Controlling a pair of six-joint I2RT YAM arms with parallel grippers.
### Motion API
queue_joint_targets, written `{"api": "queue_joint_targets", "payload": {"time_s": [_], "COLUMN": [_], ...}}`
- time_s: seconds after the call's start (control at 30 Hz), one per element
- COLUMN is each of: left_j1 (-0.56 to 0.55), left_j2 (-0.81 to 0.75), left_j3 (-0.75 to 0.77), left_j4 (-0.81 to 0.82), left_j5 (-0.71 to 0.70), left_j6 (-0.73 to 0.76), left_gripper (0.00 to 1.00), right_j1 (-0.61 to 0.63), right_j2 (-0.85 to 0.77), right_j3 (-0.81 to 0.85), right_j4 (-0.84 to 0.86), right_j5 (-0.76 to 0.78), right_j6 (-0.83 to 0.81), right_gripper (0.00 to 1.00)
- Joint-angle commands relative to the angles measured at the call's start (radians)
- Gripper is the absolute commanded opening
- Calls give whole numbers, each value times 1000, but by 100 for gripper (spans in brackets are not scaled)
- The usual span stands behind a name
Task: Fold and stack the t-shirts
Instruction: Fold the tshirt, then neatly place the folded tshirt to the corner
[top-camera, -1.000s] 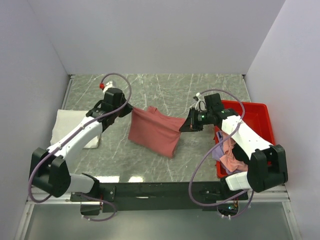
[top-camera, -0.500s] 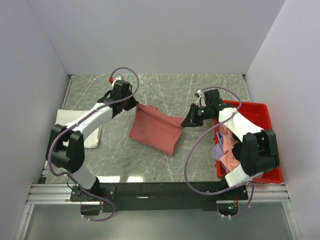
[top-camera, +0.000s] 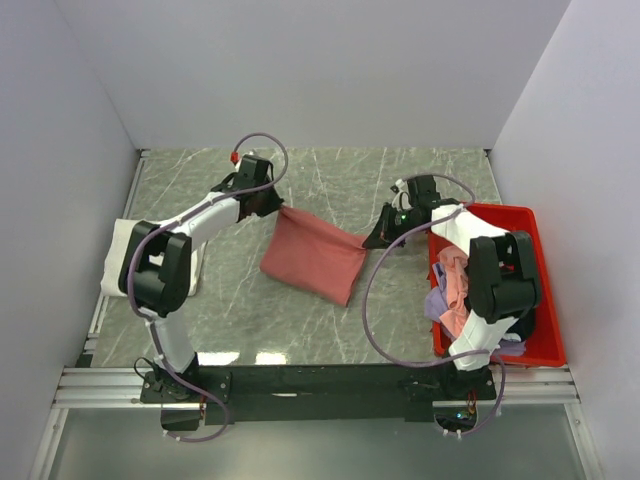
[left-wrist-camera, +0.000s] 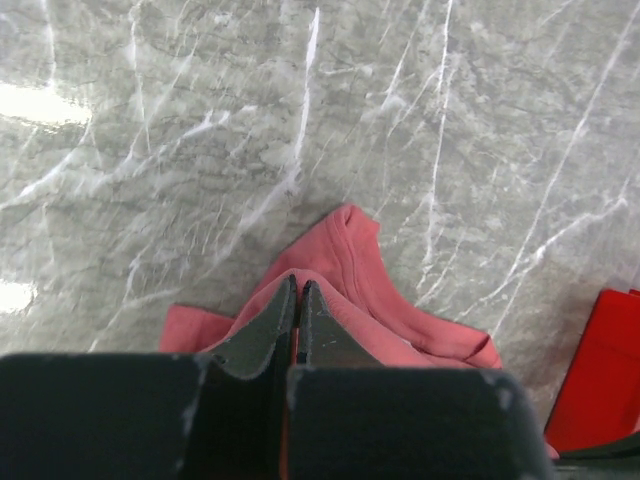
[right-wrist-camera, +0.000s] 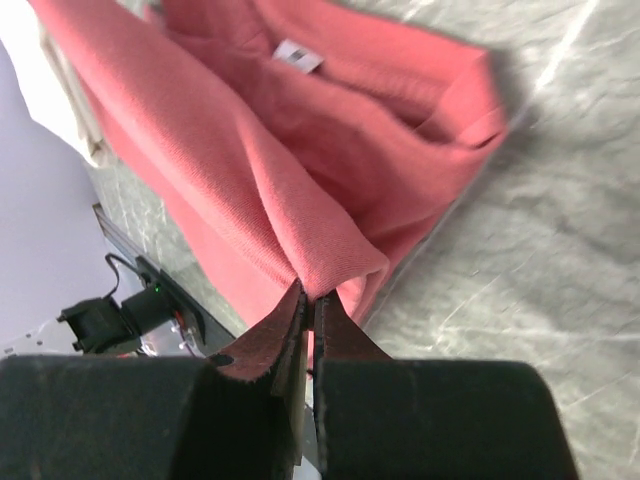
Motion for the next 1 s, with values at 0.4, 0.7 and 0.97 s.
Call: {"api": "queue_joint_targets", "payload": {"time_s": [0.4,0.7,0.97], "left_j1": [16,2,-94], "left_j2": [59,-177,-282], "left_j3": [132,-116,-319], "left_j4": [-20,61,142], "left_j5": [22,118,157], "left_j6": [20,-28,-92], "left_gripper": [96,100,100], "right_j1": [-50,43,224], "right_j2": [50,-158,-212], "right_j3": [140,-10,-138], "right_j4": [44,67,224], "right_j5": [29,18,-22], "right_j6": [-3,6,110], "right_gripper": [77,82,83]}}
